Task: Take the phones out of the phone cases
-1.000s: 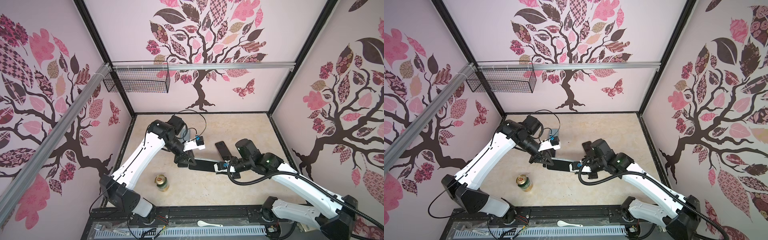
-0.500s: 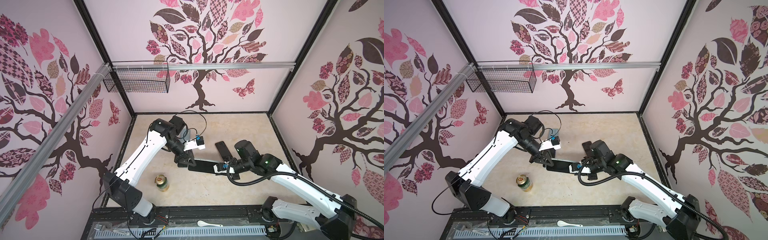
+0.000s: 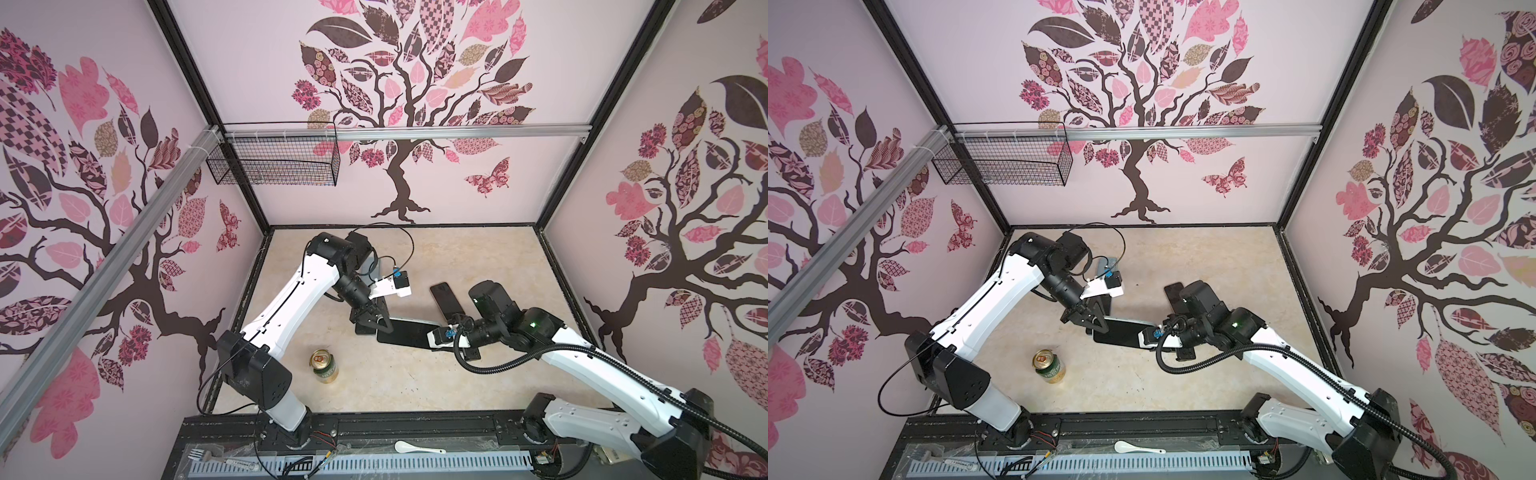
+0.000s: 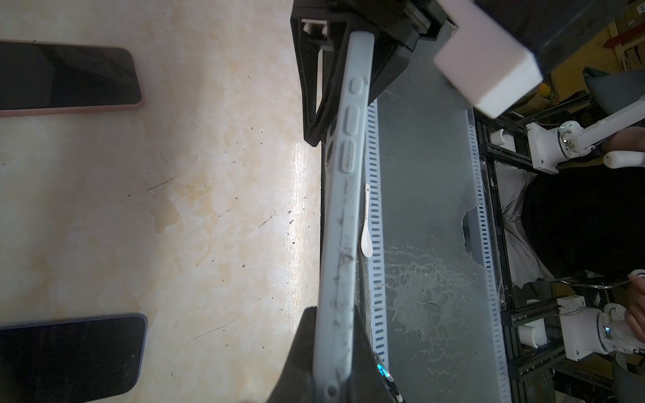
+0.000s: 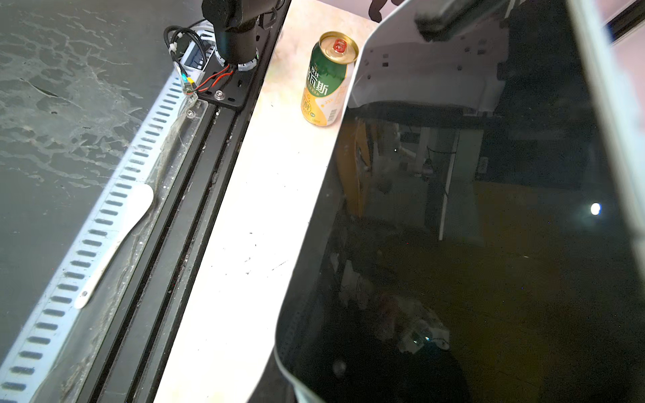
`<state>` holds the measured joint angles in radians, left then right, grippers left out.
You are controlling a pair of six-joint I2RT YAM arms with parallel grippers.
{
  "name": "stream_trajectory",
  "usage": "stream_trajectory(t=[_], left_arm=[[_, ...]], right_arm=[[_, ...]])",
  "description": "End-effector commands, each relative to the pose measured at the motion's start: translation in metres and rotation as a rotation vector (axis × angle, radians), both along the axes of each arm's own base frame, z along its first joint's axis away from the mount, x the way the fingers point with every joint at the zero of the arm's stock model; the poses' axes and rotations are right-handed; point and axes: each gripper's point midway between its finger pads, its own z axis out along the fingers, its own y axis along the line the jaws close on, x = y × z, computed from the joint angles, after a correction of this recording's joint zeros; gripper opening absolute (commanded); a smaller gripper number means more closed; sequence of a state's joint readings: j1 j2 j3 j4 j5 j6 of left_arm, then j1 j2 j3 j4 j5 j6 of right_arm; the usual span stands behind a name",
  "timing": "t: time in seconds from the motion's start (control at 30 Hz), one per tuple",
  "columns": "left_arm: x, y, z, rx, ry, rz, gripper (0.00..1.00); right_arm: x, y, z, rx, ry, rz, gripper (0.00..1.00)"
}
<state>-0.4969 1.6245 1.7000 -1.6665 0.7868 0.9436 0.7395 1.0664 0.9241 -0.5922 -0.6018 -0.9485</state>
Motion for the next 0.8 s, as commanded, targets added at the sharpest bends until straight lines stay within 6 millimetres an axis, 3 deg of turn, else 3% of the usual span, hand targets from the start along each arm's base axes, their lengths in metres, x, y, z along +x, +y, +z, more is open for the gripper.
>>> stream_trajectory(t=[0.0, 0.47, 0.77], left_arm=[[0.031, -0.02, -0.007, -0.034, -0.052, 0.047, 0.0], [0.024, -0.021, -0.004, -0.051, -0.058, 0.027, 0.0], [0.024, -0.02, -0.003, -0.06, -0.081, 0.029, 0.0]], right_arm=[[-0.017, 0.035, 0.108, 0.343, -0.285, 0.201, 0.0], [0.007, 0.029, 0.106, 0.293, -0.379, 0.107, 0.0], [0.01, 0.014, 0.118, 0.407, -0.308, 0.065, 0.0]])
